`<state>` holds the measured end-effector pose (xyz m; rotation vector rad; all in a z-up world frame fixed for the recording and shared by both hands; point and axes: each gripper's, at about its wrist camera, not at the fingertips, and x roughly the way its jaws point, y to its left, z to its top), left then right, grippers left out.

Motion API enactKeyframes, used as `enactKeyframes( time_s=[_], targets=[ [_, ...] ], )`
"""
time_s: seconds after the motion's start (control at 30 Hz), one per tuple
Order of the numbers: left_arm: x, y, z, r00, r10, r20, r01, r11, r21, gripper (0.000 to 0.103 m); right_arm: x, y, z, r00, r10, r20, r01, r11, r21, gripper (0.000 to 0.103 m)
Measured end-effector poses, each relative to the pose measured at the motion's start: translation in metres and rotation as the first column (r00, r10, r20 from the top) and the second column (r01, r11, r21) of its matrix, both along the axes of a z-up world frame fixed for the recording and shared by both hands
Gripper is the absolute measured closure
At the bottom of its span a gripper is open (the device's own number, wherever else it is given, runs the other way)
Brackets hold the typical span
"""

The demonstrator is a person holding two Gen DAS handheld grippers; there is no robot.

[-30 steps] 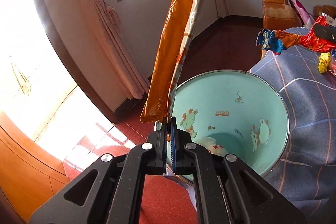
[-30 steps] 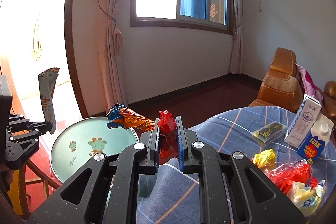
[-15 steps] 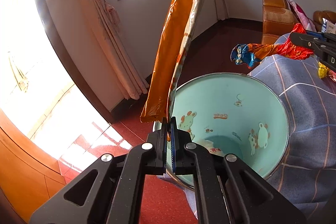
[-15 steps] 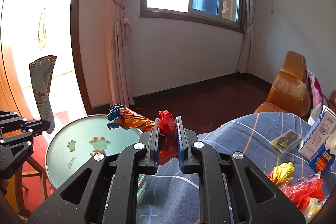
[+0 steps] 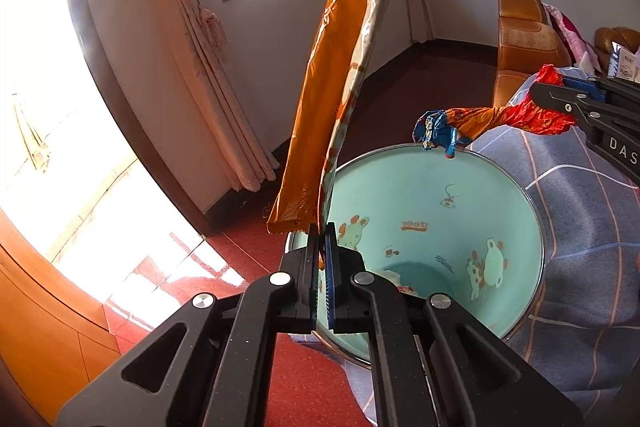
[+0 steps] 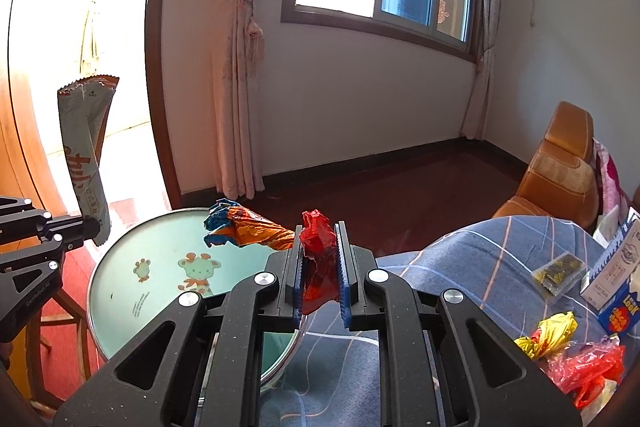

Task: Collect trash
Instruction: 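Carry the orange wrapper over the bin with the left gripper while the right gripper brings the red wrapper, then open both grippers over the bin to drop the orange and red wrappers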

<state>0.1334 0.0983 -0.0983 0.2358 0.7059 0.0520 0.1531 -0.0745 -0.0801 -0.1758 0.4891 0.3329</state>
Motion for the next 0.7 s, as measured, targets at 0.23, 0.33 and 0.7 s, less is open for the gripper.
enactKeyframes(
  time_s=[0.23, 0.33, 0.7],
  targets=[
    [0.0006, 0.0008, 0.0002, 1.000, -0.001, -0.002, 0.001, 1.000, -0.004, 0.100, -0.0013, 0.0015, 0.0011, 1.000, 0.004, 0.002, -0.004, 1.000, -0.004, 0.088],
    [0.0008, 0.0007, 0.0002, 1.000, -0.002, -0.002, 0.002, 1.000, -0.004, 0.100, -0.0015, 0.0018, 0.0009, 1.000, 0.004, 0.002, -0.004, 1.000, -0.004, 0.088],
    [-0.0007, -0.0085, -0.0009, 0.999, -0.047, -0.011, 0.046, 0.999, -0.019, 0.097, -0.0056, 0.0044, 0.0019, 1.000, 0.022, 0.004, -0.022, 1.000, -0.004, 0.086]
  ],
)
